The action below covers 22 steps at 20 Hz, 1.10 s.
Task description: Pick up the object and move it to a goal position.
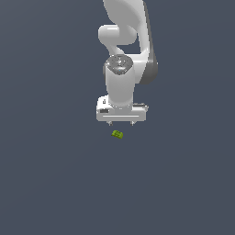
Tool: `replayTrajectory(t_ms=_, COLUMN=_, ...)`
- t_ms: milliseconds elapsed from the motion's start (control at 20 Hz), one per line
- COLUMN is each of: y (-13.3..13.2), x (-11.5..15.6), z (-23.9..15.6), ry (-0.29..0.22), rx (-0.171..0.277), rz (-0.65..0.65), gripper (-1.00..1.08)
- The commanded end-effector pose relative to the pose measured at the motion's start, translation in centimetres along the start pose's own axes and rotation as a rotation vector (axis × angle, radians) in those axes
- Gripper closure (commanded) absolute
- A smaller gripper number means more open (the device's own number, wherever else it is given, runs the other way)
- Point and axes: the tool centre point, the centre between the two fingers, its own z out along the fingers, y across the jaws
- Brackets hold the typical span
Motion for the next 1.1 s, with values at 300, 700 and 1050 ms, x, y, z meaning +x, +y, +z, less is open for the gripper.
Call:
replayTrajectory(t_ms=300, y=0.4, x=-0.2, z=1.1, ry=0.002, rx=-0.010, rz=-0.112, gripper=-0.92)
replayTrajectory(t_ms=700, y=1.0, x=-0.6, z=3.0, ry=0.003, rx=-0.025, rz=-0.310, gripper=-0.92)
replayTrajectory(t_ms=1050, y=1.5, x=-1.0, z=4.8, ry=0.004, rx=-0.037, rz=-0.511, gripper=-0.92)
